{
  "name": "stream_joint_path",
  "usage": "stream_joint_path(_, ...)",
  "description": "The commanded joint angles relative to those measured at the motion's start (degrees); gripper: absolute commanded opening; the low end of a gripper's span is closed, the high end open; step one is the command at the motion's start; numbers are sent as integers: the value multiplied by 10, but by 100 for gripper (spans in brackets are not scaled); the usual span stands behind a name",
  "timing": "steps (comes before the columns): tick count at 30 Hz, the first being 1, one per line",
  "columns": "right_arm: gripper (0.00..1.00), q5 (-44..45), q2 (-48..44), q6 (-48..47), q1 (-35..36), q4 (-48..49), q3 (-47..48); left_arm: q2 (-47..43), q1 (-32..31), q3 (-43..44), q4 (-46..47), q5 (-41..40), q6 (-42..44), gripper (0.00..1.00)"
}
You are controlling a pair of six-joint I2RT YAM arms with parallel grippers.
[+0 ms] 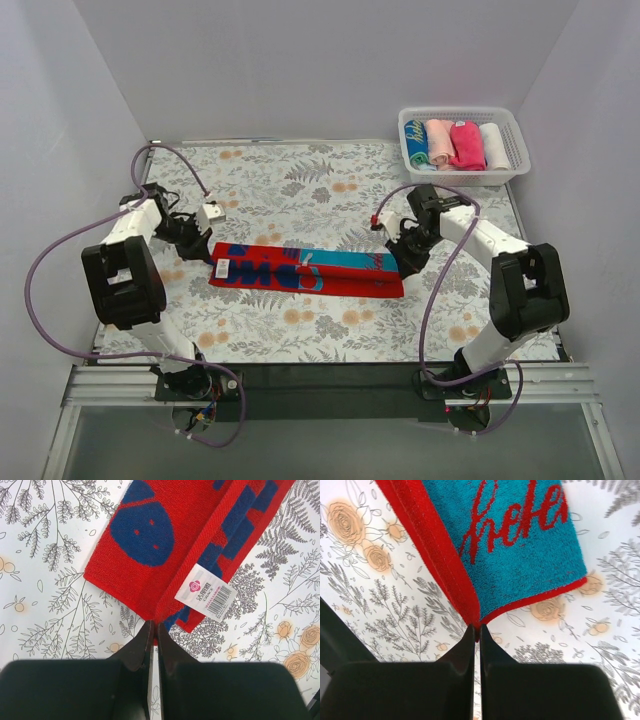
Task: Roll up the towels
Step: Fold the towel
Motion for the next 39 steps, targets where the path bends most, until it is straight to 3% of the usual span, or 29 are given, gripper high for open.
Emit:
stream_joint_path(1,1,-13,-18,1,11,-32,-29,-4,10,19,-19,9,27,0)
stream_joint_path(8,1,4,28,24,25,21,-41,15,7,-15,17,-8,11,0)
stream_joint_path(17,1,15,34,29,25,16,-6,1,7,-39,38,-12,3,0)
stream_joint_path(30,1,56,52,2,-5,-12,143,34,14,112,23,48,-61,0)
stream_joint_path(34,1,48,51,-12,-19,-20,167,20,16,105,23,58,-57,0)
stream_joint_path(39,1,30,44,-15,-18,-18,123,1,15,53,30,46,-38,0)
